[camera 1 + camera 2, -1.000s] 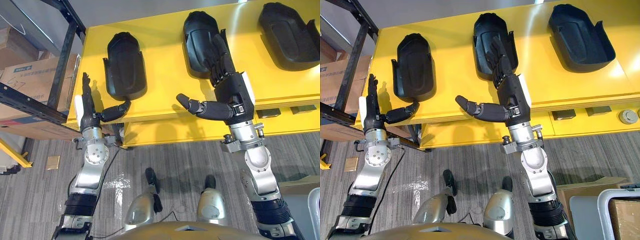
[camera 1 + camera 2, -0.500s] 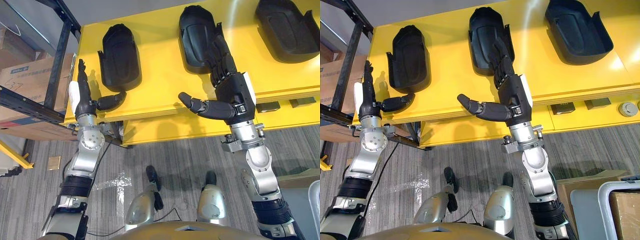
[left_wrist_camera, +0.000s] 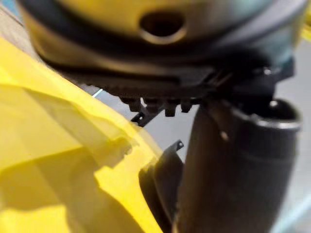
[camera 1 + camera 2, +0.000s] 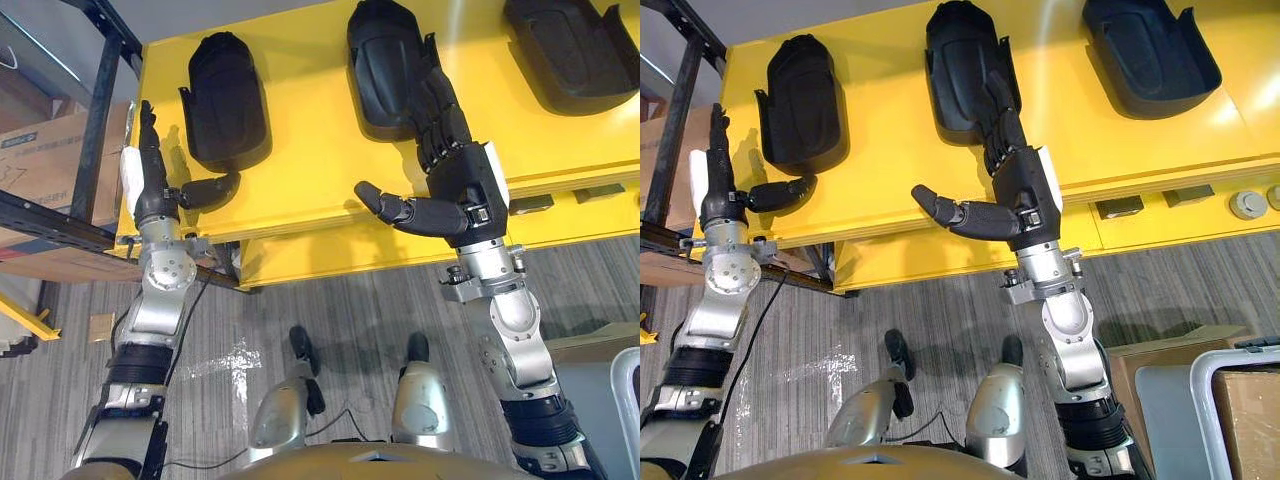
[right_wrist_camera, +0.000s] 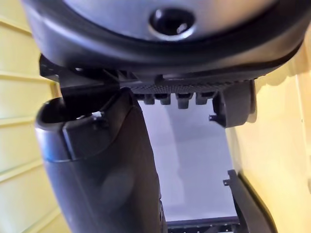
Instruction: Walk over and take three plastic housings, then place them on the shelf
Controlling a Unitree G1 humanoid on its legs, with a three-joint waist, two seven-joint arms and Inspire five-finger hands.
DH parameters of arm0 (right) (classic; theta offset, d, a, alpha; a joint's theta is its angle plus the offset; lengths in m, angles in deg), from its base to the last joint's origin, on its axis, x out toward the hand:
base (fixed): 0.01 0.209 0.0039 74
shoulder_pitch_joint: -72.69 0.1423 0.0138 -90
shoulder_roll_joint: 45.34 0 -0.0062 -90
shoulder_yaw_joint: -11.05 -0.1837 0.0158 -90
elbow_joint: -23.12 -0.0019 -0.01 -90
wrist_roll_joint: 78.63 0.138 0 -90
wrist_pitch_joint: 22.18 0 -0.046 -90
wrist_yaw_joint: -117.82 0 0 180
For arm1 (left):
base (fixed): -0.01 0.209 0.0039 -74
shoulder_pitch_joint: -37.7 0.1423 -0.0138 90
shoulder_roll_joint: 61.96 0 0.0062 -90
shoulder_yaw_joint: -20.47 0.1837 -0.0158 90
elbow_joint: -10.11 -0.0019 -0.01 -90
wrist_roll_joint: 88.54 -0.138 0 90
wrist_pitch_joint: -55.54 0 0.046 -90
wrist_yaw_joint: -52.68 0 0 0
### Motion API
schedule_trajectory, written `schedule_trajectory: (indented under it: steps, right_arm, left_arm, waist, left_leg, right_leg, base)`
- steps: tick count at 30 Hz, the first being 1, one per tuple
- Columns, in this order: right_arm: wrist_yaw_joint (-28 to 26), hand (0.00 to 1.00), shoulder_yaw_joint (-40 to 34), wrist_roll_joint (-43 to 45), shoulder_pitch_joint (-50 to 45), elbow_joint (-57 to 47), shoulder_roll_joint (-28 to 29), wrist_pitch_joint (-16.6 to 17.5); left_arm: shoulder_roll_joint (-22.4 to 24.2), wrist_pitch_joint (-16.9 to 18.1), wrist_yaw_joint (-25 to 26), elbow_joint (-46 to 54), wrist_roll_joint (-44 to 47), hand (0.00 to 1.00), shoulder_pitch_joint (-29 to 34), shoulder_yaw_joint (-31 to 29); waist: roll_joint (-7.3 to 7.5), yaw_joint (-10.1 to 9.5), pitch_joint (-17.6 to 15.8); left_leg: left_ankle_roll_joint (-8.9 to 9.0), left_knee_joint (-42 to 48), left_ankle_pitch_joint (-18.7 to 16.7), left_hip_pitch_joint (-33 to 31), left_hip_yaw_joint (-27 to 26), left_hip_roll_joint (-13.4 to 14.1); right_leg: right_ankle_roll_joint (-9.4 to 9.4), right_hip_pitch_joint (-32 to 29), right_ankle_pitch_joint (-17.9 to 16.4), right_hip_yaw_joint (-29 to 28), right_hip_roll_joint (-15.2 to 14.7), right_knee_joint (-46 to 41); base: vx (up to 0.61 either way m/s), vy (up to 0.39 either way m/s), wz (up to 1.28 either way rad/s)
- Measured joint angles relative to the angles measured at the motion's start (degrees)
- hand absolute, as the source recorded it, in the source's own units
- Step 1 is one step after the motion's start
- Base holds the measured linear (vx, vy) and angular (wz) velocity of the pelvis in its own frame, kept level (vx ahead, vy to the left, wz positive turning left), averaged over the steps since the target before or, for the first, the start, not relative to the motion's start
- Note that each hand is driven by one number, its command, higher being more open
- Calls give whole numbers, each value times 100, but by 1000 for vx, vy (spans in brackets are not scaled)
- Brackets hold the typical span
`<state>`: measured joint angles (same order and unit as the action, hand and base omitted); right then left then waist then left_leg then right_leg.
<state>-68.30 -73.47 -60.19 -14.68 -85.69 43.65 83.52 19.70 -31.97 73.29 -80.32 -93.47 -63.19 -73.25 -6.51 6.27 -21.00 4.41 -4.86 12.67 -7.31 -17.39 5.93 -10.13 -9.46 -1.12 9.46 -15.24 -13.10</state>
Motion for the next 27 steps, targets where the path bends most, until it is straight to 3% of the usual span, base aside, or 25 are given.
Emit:
schedule_trajectory:
  steps: [5, 8, 12, 16, 19, 20, 22, 23, 27]
  right_arm:
    - [25, 100, -25, -18, -751, -27, 381, 329]
    - [45, 100, -29, -172, -1002, -27, 612, 503]
    - [183, 100, -26, -474, -1241, -23, 840, 534]
    - [901, 100, 54, -926, -1249, 17, 965, 656]
    - [1422, 100, 8, -1442, -1235, 132, 1007, 655]
    - [1655, 100, -64, -1867, -1235, 232, 989, 654]
    - [2059, 100, -229, -2271, -1240, 306, 872, 622]
    - [2159, 100, -301, -2268, -1251, 311, 820, 613]
    - [3045, 100, -1376, -2442, -1703, 559, 790, 594]
  left_arm:
    - [827, 740, -664, 1576, 559, 100, 1666, -46]
    - [1246, 1237, -907, 2102, 880, 100, 2252, -150]
    - [1575, 1703, -1440, 2487, 1639, 100, 2753, -173]
    - [1699, 2272, -1697, 2798, 1757, 100, 2958, -148]
    - [1706, 2378, -1121, 2812, 759, 100, 2999, -226]
    - [1697, 2256, -675, 2810, -144, 100, 3118, -315]
    - [1672, 2074, -48, 2754, -937, 100, 3310, -428]
    - [1670, 2069, 103, 2725, -964, 100, 3364, -468]
    - [1775, 2067, 1719, 2355, -1526, 100, 3686, -1041]
  waist:
    - [5, -101, 10]
    - [11, -163, 121]
    - [64, -326, 458]
    - [152, -471, 752]
    - [187, -520, 818]
    - [201, -514, 891]
    - [214, -514, 923]
    - [218, -515, 925]
    - [334, -583, 1072]
  left_leg:
    - [34, -3, -120, 410, 17, 36]
    - [88, -18, -194, 485, 105, 83]
    - [90, -8, -229, 624, 184, 77]
    - [103, -21, -239, 695, 371, 66]
    - [110, -25, -245, 794, 416, 64]
    - [120, -26, -271, 787, 431, 67]
    - [129, -28, -280, 779, 439, 76]
    - [126, -28, -280, 777, 438, 78]
    - [102, -29, -295, 763, 441, 85]
  right_leg:
    - [-13, 610, 10, 125, 57, 356]
    - [-9, 880, 13, 304, 120, 592]
    - [-27, 1201, 32, 468, 133, 785]
    - [-27, 1499, 31, 718, 149, 928]
    - [-14, 1651, 23, 790, 151, 947]
    - [-13, 1658, 22, 812, 156, 956]
    - [24, 1667, 11, 845, 166, 987]
    - [28, 1667, 17, 847, 170, 1017]
    - [32, 1668, 19, 882, 179, 1051]
  base:
    - [89, -43, -2]
    - [39, -39, 15]
    - [81, -26, 17]
    - [40, -20, 21]
    - [-20, -3, 11]
    - [-51, 5, 4]
    - [-69, 9, 4]
    - [-83, 16, 3]
    - [-39, 7, 3]
